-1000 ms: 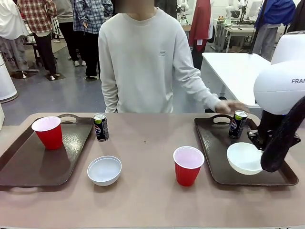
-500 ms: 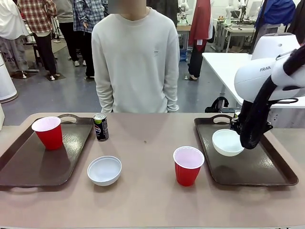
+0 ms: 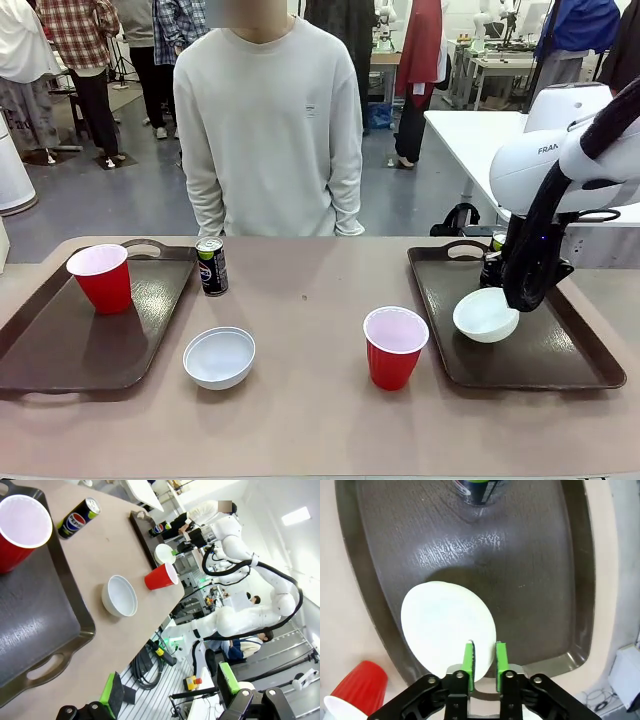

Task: Prepare tableware on both trays.
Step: Pick up a Picnic Bowl from the table and place it on a Handle tray.

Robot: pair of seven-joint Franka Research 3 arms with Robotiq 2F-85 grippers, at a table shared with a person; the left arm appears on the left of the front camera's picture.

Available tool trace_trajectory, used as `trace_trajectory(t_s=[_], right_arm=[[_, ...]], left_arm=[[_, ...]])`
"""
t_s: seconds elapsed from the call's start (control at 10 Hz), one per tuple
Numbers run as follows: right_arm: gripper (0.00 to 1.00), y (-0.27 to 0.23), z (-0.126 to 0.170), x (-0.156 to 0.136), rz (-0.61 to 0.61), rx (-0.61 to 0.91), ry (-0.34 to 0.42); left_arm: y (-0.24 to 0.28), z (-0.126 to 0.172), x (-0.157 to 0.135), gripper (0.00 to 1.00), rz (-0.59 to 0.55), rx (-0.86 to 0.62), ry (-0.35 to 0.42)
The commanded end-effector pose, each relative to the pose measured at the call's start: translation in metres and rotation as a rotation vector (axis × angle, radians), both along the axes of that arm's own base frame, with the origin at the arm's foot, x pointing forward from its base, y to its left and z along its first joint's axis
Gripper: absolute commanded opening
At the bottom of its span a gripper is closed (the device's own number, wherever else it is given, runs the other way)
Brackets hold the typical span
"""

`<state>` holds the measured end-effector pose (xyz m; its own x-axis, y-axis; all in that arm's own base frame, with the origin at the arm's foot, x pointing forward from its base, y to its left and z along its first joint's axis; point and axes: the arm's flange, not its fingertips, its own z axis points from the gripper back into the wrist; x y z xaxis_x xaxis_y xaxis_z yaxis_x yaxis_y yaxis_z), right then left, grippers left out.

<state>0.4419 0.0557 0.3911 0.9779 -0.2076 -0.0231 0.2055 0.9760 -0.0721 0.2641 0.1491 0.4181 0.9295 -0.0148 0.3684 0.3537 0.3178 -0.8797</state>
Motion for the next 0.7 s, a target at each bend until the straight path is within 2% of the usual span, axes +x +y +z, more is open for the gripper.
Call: trace_trajectory(t_s=[0.0, 0.1, 0.2, 0.3, 0.4, 0.6], right_arm=[[1.00, -0.003, 0.001, 0.009, 0.001, -0.015, 0.023], [1.00, -0.005, 0.001, 0.010, -0.001, -0.013, 0.028], [0.86, -0.005, 0.001, 0.010, 0.002, -0.015, 0.030], [0.96, -0.004, 0.002, 0.009, 0.005, -0.014, 0.030], [1.00, -0.002, 0.006, 0.006, 0.010, -0.021, 0.027], [1.00, 0.003, 0.023, -0.009, 0.004, -0.064, -0.017]], left_arm=[[-0.001, 0.002, -0.001, 1.00, 0.000, -0.012, -0.008], [-0.001, 0.002, -0.001, 1.00, 0.000, -0.012, -0.008], [-0.001, 0.002, -0.001, 1.00, 0.000, -0.012, -0.008], [-0.001, 0.002, -0.001, 1.00, 0.000, -0.012, -0.008], [-0.001, 0.002, -0.001, 1.00, 0.000, -0.012, -0.008], [-0.001, 0.002, -0.001, 1.00, 0.000, -0.012, -0.008]])
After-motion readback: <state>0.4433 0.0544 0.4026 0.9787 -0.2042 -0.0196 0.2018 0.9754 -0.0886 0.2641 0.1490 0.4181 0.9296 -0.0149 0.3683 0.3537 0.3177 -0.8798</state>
